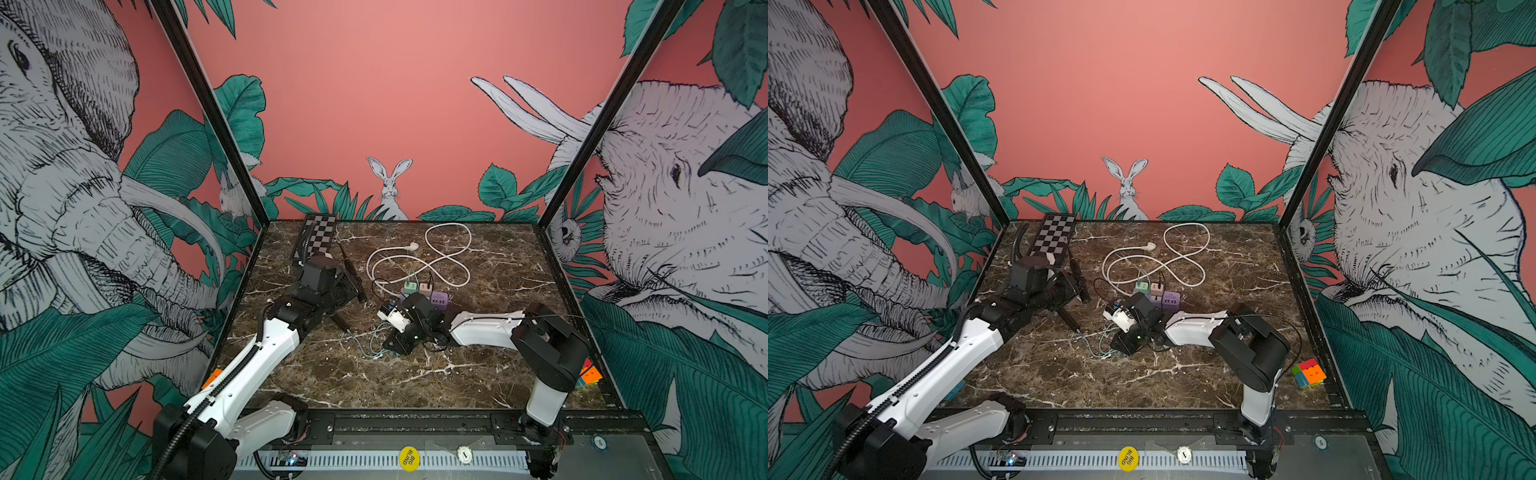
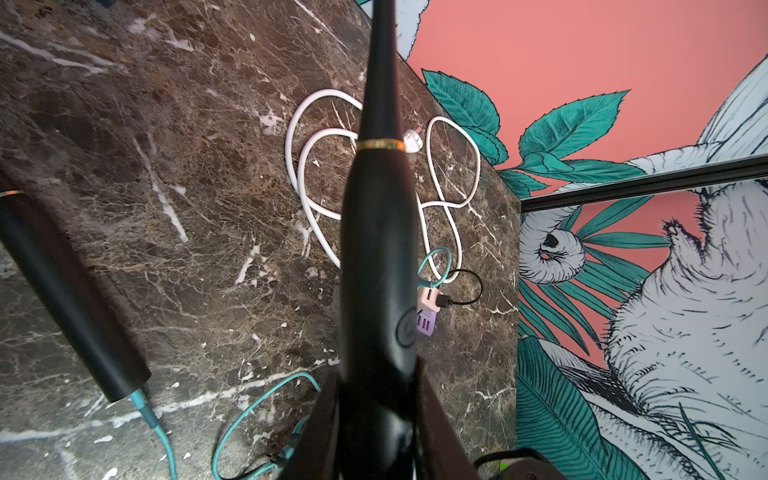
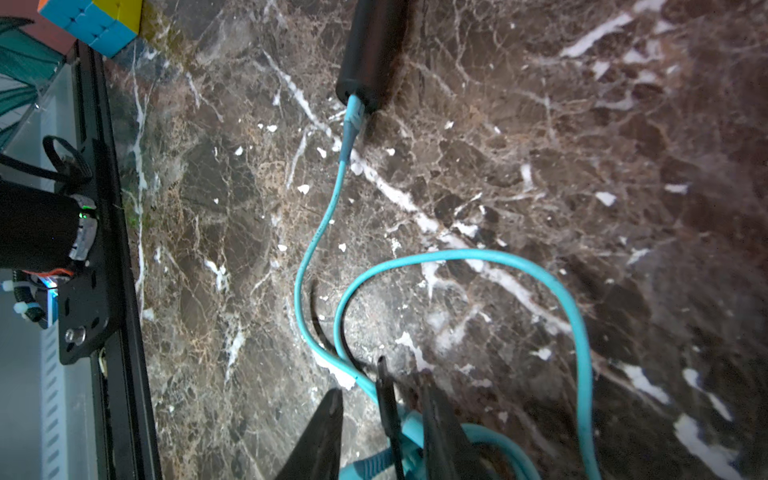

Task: Charge the electric toothbrush
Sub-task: Pick up the charging cable from the center of the board.

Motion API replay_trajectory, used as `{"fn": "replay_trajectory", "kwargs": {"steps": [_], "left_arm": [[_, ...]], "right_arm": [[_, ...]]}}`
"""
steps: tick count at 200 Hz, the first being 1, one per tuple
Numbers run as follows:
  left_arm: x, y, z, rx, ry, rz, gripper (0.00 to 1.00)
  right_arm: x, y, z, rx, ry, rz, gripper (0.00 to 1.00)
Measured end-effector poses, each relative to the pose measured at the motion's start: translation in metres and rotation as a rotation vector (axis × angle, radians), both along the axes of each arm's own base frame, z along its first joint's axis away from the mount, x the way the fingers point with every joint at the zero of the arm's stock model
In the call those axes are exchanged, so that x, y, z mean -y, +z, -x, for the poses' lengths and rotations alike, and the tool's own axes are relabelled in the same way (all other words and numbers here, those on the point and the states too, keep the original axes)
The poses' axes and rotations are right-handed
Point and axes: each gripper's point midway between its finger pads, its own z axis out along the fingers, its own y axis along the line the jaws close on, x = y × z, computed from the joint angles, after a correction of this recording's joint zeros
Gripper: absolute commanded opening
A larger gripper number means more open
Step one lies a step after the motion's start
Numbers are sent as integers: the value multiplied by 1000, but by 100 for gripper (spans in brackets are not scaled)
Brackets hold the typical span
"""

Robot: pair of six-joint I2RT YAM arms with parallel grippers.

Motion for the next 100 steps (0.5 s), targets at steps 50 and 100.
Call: {"fn": "replay_trajectory", "kwargs": {"steps": [50,100], "left_arm": [[0,0,0,-2,3,3,0],[0,0,0,-1,3,2,0]], "right_arm": [[2,-3,1,3,-1,-7,27],[13,-3,6,16,-5,12,31]]}}
